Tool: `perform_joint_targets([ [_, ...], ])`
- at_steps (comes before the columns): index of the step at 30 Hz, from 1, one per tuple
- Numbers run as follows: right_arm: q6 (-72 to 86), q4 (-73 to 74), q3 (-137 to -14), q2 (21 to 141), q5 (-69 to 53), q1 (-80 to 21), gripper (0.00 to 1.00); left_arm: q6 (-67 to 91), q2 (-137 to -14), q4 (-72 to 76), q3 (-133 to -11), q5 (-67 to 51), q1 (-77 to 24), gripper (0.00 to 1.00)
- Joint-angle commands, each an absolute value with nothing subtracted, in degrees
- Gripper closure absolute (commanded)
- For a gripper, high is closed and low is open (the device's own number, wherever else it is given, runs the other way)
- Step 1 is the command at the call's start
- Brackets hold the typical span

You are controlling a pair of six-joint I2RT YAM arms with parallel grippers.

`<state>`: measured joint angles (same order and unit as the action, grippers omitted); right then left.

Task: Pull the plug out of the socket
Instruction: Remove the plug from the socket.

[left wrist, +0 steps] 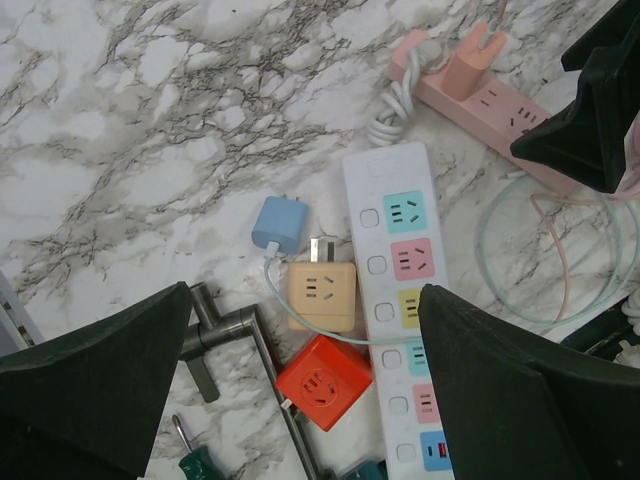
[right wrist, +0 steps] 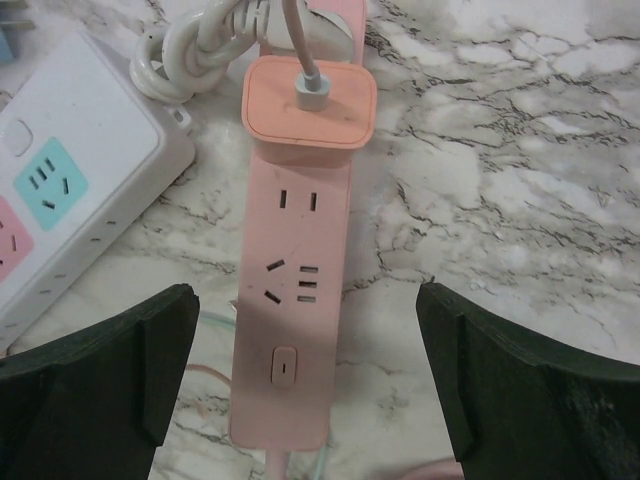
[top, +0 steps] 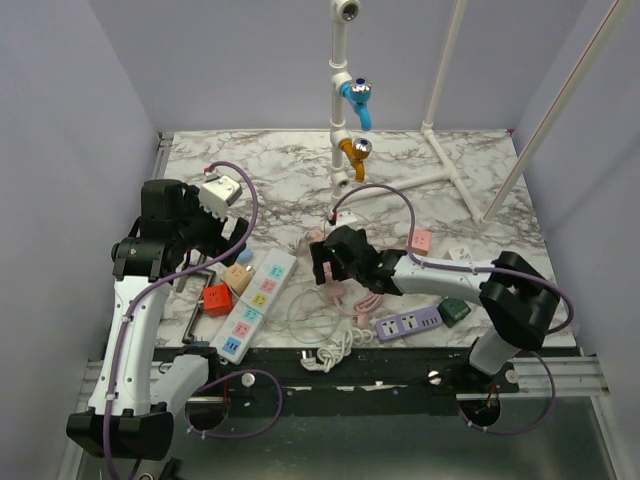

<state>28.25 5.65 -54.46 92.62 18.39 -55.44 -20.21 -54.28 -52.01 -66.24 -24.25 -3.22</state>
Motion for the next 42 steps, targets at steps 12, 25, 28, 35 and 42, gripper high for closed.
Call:
perform_joint_targets([
  [12, 23.0, -10.7, -54.5, 104.8, 22.8, -55.5, 0.18, -17.6, -54.7, -49.8, -65.0, -19.5, -2.7, 0.01],
  [25, 13.3, -29.9, -39.8, 91.7, 20.5, -55.6, 0.72, -17.5, -52.5, -45.0, -61.8, -33.0, -4.2, 0.02],
  [28, 9.3, -32.1, -38.3, 88.6, 21.4, -55.6, 0.77, -19.1, -52.8, -42.9, -62.3, -35.7, -6.5, 0.01],
  [35, 1.7, -36.4, -36.6, 81.0, 22.5, -56.1, 0.82, -15.4, -57.2, -39.1, -61.1, -38.0, -13.1, 0.02],
  [42, -8.1, -38.3, -36.2, 76.8, 26.2, -59.5, 0.88, -12.6, -59.1, -30.7, -56.1, -42.6, -15.6, 0.01],
])
